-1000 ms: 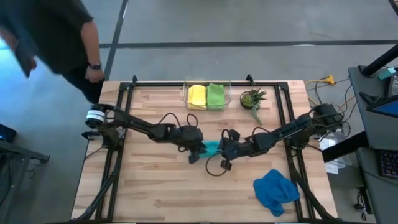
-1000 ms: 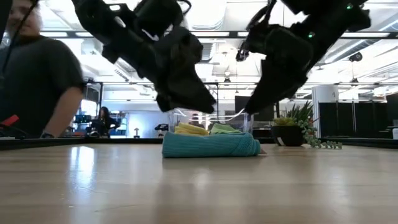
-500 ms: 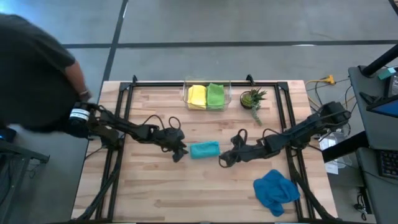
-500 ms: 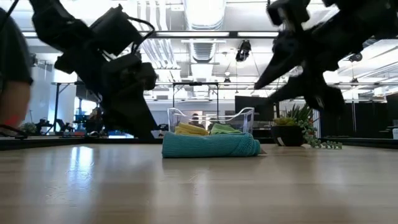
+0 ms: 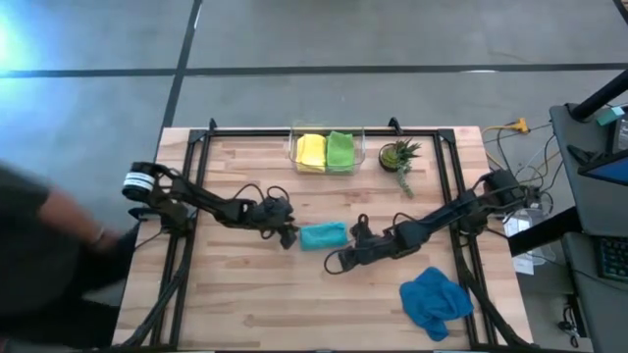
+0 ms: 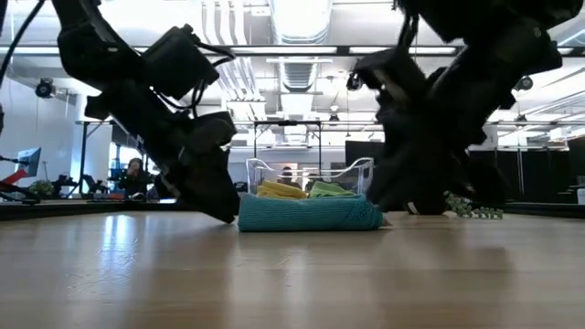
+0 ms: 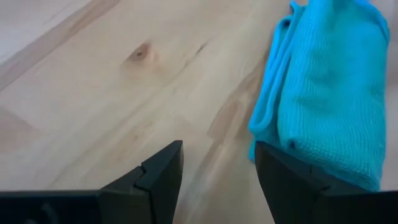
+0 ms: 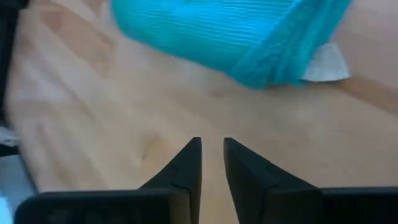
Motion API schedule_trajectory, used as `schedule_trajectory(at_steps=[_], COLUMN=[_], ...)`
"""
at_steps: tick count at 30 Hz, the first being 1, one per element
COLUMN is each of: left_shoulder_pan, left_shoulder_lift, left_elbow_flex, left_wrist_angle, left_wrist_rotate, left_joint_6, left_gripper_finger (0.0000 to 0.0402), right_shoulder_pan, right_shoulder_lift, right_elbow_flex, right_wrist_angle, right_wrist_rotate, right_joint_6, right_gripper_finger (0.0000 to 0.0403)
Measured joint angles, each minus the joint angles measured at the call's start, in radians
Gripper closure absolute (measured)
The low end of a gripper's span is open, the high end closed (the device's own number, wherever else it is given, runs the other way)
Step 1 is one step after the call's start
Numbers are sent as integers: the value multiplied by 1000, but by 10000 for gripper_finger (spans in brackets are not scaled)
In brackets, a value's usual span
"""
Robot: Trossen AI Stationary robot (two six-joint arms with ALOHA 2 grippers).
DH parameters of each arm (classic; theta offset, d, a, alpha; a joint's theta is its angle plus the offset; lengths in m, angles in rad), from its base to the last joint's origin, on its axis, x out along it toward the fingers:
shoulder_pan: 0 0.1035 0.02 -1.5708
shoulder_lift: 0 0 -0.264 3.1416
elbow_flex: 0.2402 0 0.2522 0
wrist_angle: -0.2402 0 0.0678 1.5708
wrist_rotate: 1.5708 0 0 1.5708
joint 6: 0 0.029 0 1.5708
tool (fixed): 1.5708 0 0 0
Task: Fold microfiber towels
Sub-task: Put the light blue microfiber towel into the transparent bin
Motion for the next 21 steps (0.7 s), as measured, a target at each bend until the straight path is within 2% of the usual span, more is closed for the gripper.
schedule_trajectory(at_steps=[8, 13, 21], left_shoulder_pan=[-40, -80, -165], left_shoulder_lift=[66, 105, 220], left_elbow_flex=[59, 106, 193], left_wrist_angle=[43, 78, 90], left_wrist_rotate=[31, 92, 103], left_joint_6=[0, -7, -61], left_gripper_finger=[217, 217, 217], right_shoulder_pan=[-46, -107, -195], right_shoulder_lift=[16, 15, -7], right_elbow_flex=[2, 0, 1], right_wrist_angle=[-126, -123, -169], right_wrist_rotate=[37, 47, 28], right_joint_6=[-18, -73, -171], right_gripper_finger=[355, 355, 355])
